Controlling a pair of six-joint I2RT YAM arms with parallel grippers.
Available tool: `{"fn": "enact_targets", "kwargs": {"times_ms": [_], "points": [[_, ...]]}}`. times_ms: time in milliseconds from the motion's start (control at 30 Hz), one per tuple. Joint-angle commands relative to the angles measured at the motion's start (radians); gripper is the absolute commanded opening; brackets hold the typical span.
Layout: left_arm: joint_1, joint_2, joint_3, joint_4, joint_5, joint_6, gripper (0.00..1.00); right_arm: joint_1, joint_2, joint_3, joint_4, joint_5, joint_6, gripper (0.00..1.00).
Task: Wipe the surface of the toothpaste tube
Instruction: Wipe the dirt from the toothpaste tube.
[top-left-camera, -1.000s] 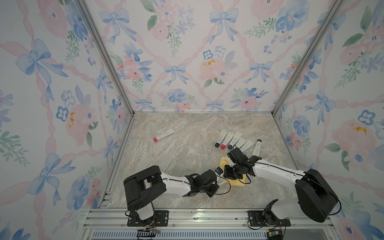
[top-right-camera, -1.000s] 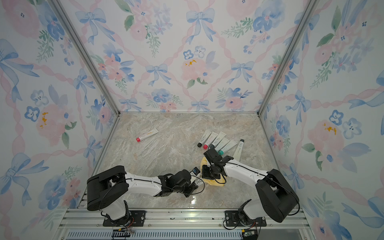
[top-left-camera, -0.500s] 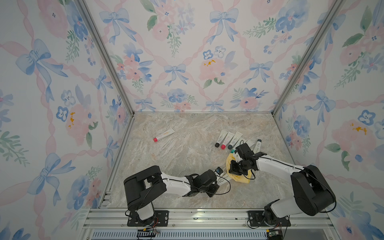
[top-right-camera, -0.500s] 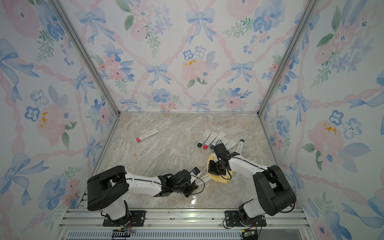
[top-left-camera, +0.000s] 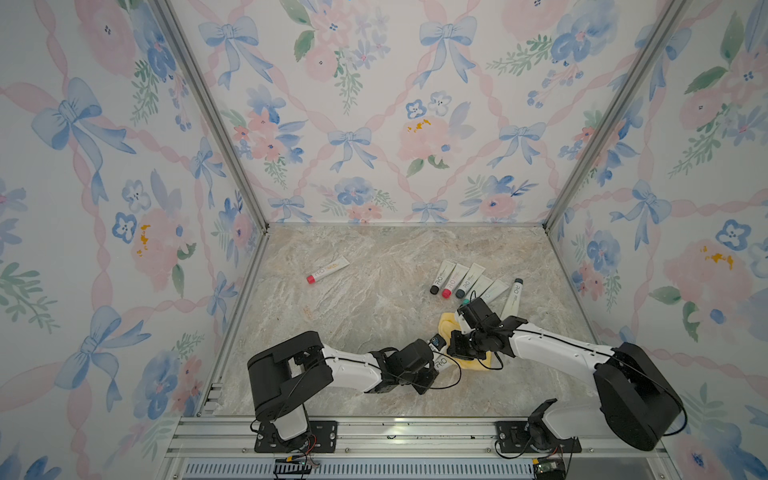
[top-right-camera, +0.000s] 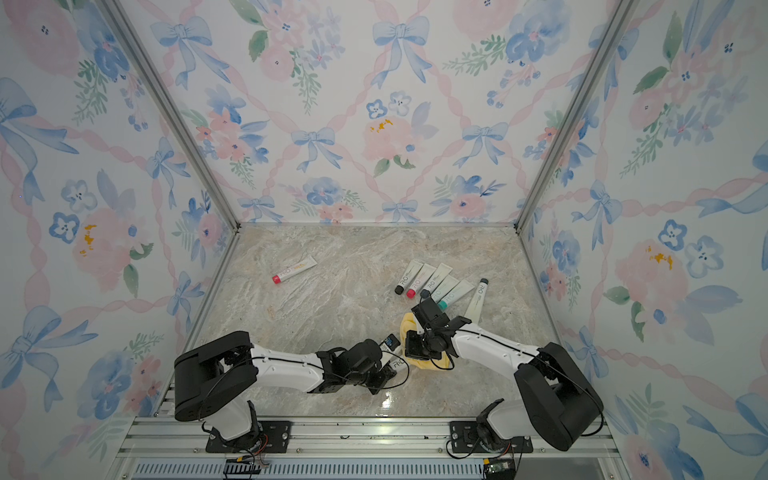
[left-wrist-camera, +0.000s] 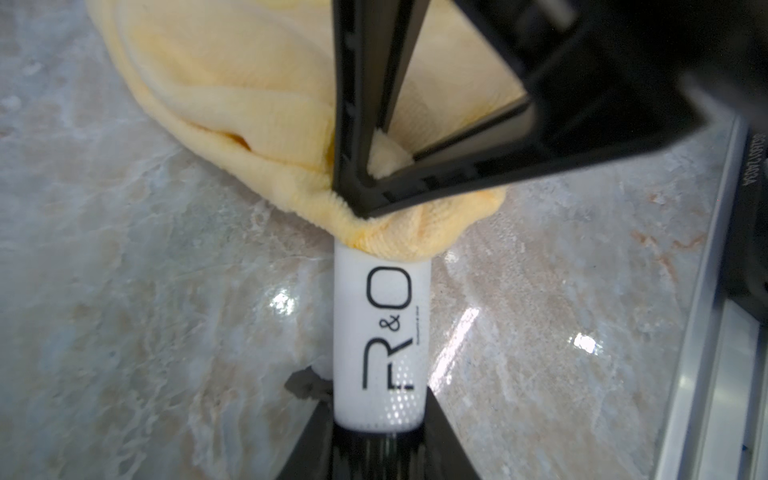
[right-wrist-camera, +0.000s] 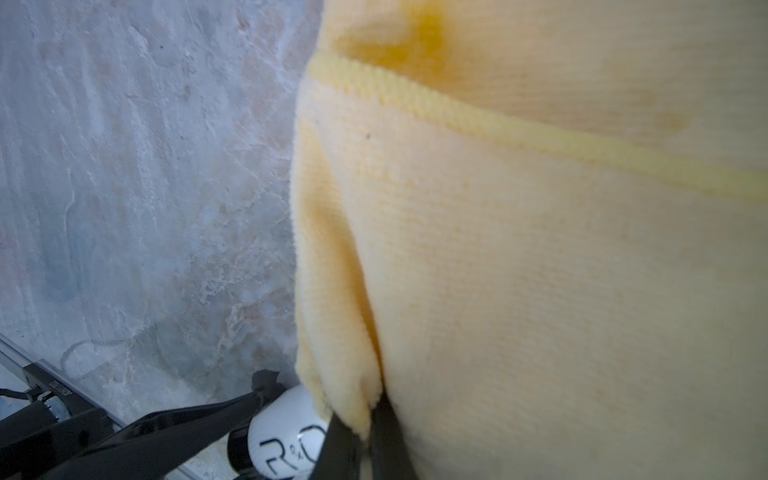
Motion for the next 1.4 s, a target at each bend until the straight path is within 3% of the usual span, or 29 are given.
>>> {"fn": "enact_targets", "kwargs": {"times_ms": [0, 200, 400, 733, 1000, 1167, 1367], "points": [[-0.005, 0.051, -0.02, -0.13, 0.019, -0.007, 0.3, -0.02, 0.048, -0.062, -0.054, -0.044, 0.012, 0.07], [-0.004, 0.033, -0.037, -0.131, 0.014, -0.008, 0.31, -0.141, 0.031, 0.008, -0.207, 0.179, -0.139, 0.07], [-0.003, 0.038, -0.031, -0.131, 0.016, -0.008, 0.31, -0.197, 0.076, 0.042, -0.214, 0.193, -0.186, 0.07], [-0.002, 0.031, -0.029, -0.131, 0.013, -0.005, 0.31, -0.039, 0.029, 0.019, -0.172, 0.021, -0.074, 0.07], [0.004, 0.04, -0.022, -0.131, 0.007, -0.008, 0.31, 0.074, -0.016, -0.002, -0.13, -0.037, 0.029, 0.07], [0.036, 0.025, -0.035, -0.132, -0.018, -0.035, 0.29, -0.049, -0.022, -0.041, -0.154, 0.022, -0.011, 0.07], [0.16, -0.029, -0.087, -0.134, -0.039, -0.091, 0.29, -0.224, -0.217, -0.082, -0.264, 0.121, -0.048, 0.07]]}}
